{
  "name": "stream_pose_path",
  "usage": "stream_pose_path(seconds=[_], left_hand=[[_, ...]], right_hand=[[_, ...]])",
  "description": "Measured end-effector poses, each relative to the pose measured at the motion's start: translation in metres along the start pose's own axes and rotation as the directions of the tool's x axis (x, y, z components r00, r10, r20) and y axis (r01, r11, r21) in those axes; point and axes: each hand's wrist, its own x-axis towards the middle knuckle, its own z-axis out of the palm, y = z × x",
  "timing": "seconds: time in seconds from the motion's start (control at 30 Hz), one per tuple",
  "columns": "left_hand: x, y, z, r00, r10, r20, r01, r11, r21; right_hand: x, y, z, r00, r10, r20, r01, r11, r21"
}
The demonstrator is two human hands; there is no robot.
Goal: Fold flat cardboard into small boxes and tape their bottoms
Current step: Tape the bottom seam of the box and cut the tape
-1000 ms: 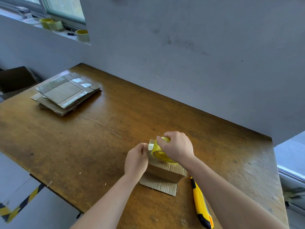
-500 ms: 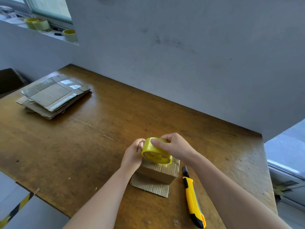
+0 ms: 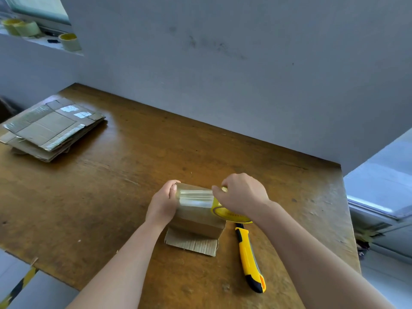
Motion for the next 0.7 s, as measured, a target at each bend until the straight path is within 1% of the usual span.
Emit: stream_pose_path(seconds=[0.1, 0.17, 0.23, 0.4, 0.6, 0.7], left_hand=[[0.000, -0.002, 0.000, 1.000, 0.017, -0.003, -0.017, 0.999, 0.028], [0.000, -0.003, -0.001, 1.000, 0.023, -0.006, -0.023, 0.999, 0.037], [0.002, -0.004, -0.001, 1.000, 0.028, -0.007, -0.028, 0.999, 0.044], [0.002, -0.005, -0.002, 1.000, 0.010, -0.008, -0.009, 0.998, 0.056], [0.002, -0.006, -0.003, 1.000, 0.019, -0.020, -0.018, 0.997, 0.069], [0.001, -0.004, -0.003, 1.000, 0.000, -0.021, 0.002, 0.996, 0.092]], right_hand=[[-0.003, 0.004, 0.003, 1.000, 0.019, -0.024, -0.021, 0.996, -0.086], [-0.005, 0.010, 0.005, 0.998, 0.057, 0.008, -0.055, 0.988, -0.144], [-0.009, 0.020, 0.007, 0.990, 0.128, 0.052, -0.118, 0.979, -0.166], [-0.011, 0.032, 0.025, 0.984, 0.174, 0.046, -0.167, 0.977, -0.135], [-0.004, 0.044, 0.045, 0.988, 0.148, 0.053, -0.140, 0.981, -0.136], [-0.002, 0.050, 0.056, 0.983, 0.161, 0.090, -0.156, 0.986, -0.066]])
